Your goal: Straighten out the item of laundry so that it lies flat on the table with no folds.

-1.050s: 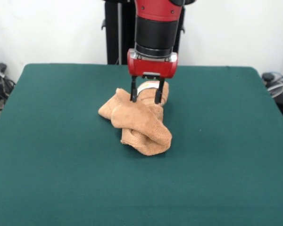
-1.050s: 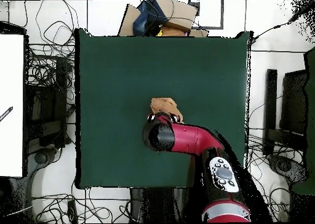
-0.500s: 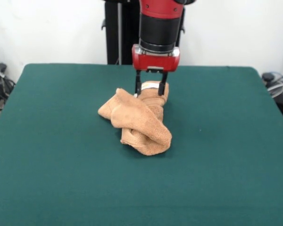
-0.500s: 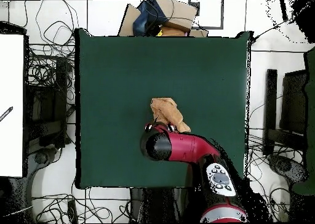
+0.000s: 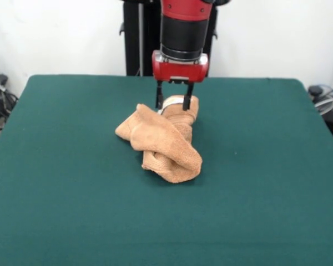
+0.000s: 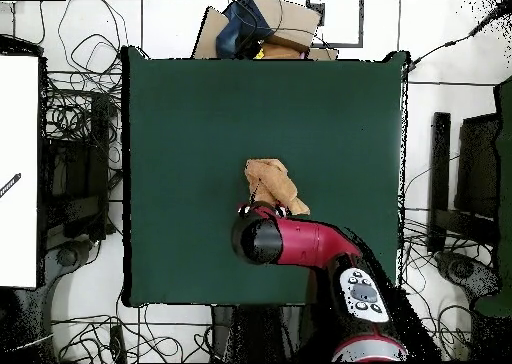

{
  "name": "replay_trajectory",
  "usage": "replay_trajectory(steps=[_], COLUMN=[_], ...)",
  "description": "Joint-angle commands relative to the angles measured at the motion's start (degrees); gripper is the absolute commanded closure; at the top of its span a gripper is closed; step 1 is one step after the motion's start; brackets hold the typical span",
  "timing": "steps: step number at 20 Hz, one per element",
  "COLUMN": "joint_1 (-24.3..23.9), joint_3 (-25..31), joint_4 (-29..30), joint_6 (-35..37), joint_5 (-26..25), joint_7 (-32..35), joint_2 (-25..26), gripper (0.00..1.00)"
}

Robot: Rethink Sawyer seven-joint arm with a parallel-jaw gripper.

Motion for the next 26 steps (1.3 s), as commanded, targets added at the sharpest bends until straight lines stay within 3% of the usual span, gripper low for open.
replay_trajectory(steps=[1,5,14,26], joint_1=[-1.6,-3.7,-1.6,-3.1], joint_3=[8.6,12.3,14.0,18.5], joint_4=[-0.8,-1.8,-5.9,-6.6], joint_6=[2.8,6.2,9.1,12.5], joint_5=[-4.2,-5.4,-8.7,-12.2], joint_7=[-0.6,-3.8,-5.0,-6.6], joint_2=[-2.2,-2.5,-1.8,-2.2], gripper=[0.00,0.00,0.00,0.00])
